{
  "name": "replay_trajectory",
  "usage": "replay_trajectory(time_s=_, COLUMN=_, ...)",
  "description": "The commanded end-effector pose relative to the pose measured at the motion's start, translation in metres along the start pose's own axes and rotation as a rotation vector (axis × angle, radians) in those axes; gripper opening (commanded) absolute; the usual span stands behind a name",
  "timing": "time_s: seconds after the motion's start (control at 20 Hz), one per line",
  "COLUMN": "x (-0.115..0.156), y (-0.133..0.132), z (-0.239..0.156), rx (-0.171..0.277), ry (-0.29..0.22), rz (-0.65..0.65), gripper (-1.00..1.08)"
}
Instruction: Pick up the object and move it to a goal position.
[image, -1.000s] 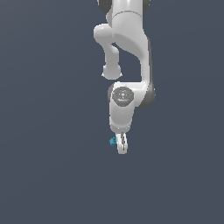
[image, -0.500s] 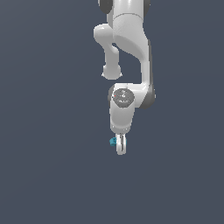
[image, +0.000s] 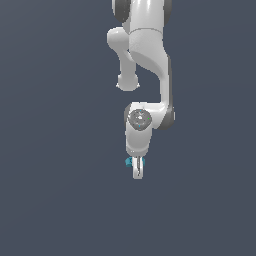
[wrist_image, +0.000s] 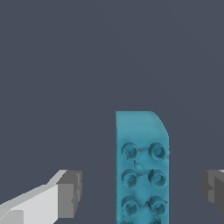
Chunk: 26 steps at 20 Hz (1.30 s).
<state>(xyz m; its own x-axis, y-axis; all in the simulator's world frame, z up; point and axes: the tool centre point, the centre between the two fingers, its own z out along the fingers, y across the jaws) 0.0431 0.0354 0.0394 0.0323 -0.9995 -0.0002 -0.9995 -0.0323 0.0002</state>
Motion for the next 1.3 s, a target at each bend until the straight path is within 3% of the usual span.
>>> replay_trajectory(time_s=0.0, x=0.000, y=0.000, z=0.011, rx=0.000, ry=0.000, rz=0.001, gripper=1.00)
replay_trajectory(time_s=0.25, x=0.000, y=-0.001, z=0.017, rx=0.000, ry=0.000, rz=0.001, gripper=1.00)
replay_trajectory(time_s=0.3, x=0.000, y=-0.001, z=0.017, rx=0.000, ry=0.000, rz=0.001, gripper=-1.00)
replay_trajectory(time_s=0.9, x=0.000, y=-0.002, z=0.016, rx=0.000, ry=0.000, rz=0.001, gripper=-1.00)
replay_trajectory(time_s=1.25, x=0.003, y=-0.011, z=-0.006, rx=0.000, ry=0.001, rz=0.001, gripper=-1.00)
